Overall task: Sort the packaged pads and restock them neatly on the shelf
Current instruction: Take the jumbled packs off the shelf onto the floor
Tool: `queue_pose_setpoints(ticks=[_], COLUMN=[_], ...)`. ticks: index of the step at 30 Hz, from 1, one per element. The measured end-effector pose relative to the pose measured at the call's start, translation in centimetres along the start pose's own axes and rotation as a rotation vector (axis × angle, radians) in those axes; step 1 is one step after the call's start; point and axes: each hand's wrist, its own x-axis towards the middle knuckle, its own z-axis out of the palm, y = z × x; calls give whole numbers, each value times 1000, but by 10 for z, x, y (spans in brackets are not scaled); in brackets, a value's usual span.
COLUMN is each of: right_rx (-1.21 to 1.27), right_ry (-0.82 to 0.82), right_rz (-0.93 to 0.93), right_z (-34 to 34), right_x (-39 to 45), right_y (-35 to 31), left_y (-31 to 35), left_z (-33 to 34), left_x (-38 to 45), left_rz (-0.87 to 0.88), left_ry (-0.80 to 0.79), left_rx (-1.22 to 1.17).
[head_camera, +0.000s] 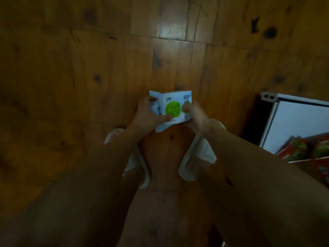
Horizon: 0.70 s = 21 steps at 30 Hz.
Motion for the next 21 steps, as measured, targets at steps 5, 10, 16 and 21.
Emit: queue_pose_setpoints(ticks=[5,10,16,21], right_rx=[-107,-302,-562,-760], right_ry=[189,296,171,171], right_rz=[22,-64,-186,-287], right_z=[5,8,14,19], right_x=[-16,-114,-307,-467], right_y=[5,-33,-103,-142], left_y=[-54,58,207,306], left_z=[17,-29,-98,-146], left_x=[14,-68,-219,-352], left_rz=[37,-64,71,171], left_ry=[23,-11,-45,-75], left_rx=[136,184,447,585])
